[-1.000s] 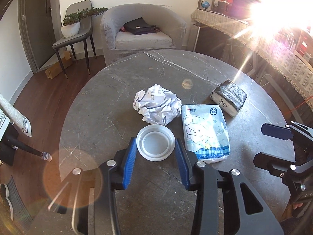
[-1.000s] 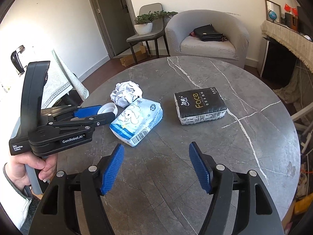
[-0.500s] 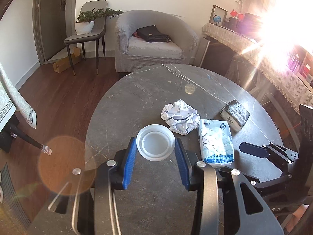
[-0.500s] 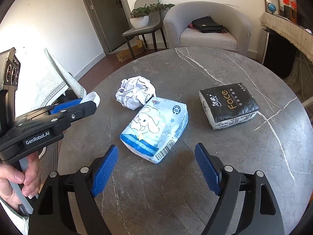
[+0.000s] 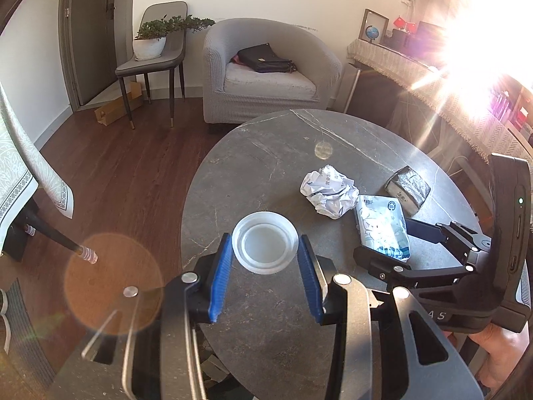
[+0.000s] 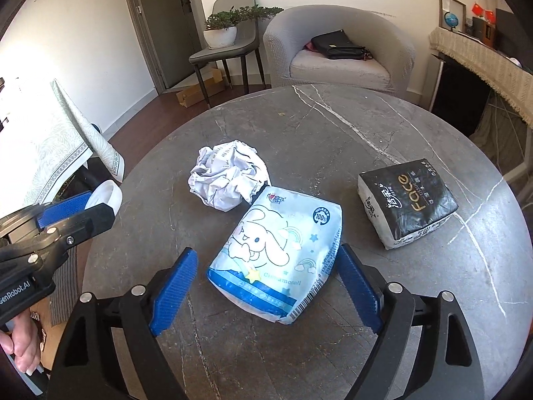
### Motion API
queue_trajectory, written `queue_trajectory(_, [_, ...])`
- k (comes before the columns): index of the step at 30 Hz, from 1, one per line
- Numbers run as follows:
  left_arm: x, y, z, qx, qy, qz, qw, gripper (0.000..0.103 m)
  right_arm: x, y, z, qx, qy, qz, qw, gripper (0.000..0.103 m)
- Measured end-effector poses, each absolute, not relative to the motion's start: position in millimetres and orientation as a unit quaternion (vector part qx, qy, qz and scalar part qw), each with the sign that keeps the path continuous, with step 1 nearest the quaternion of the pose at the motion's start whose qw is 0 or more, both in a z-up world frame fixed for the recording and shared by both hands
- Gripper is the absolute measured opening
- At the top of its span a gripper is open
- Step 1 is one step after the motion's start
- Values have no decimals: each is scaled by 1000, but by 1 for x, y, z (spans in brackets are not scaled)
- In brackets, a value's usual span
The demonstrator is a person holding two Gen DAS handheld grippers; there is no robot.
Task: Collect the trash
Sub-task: 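Grasp the white plastic lid with the left tool while the right tool grasps the blue tissue pack, then carry the white lid over the green bin and open the left tool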
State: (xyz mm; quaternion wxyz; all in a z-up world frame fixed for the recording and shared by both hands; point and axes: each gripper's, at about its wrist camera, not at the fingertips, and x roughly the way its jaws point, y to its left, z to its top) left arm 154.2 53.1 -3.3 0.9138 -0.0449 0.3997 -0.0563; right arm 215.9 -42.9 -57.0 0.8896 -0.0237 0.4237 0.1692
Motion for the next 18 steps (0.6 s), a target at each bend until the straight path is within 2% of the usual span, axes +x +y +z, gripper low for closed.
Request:
queue_trajectory(5, [148,62,-2,-43,400,-56,914,42,217,-32,-60,-64,428,155,888,87])
queue_trajectory(10, [142,70,1,-45,396,-55,915,42,219,-35,-57,-70,421,152,892,67])
queue_trajectory(18, [131,94,0,-57,398,-43,915,42,218,-44,-47,-80,413,128,898,58])
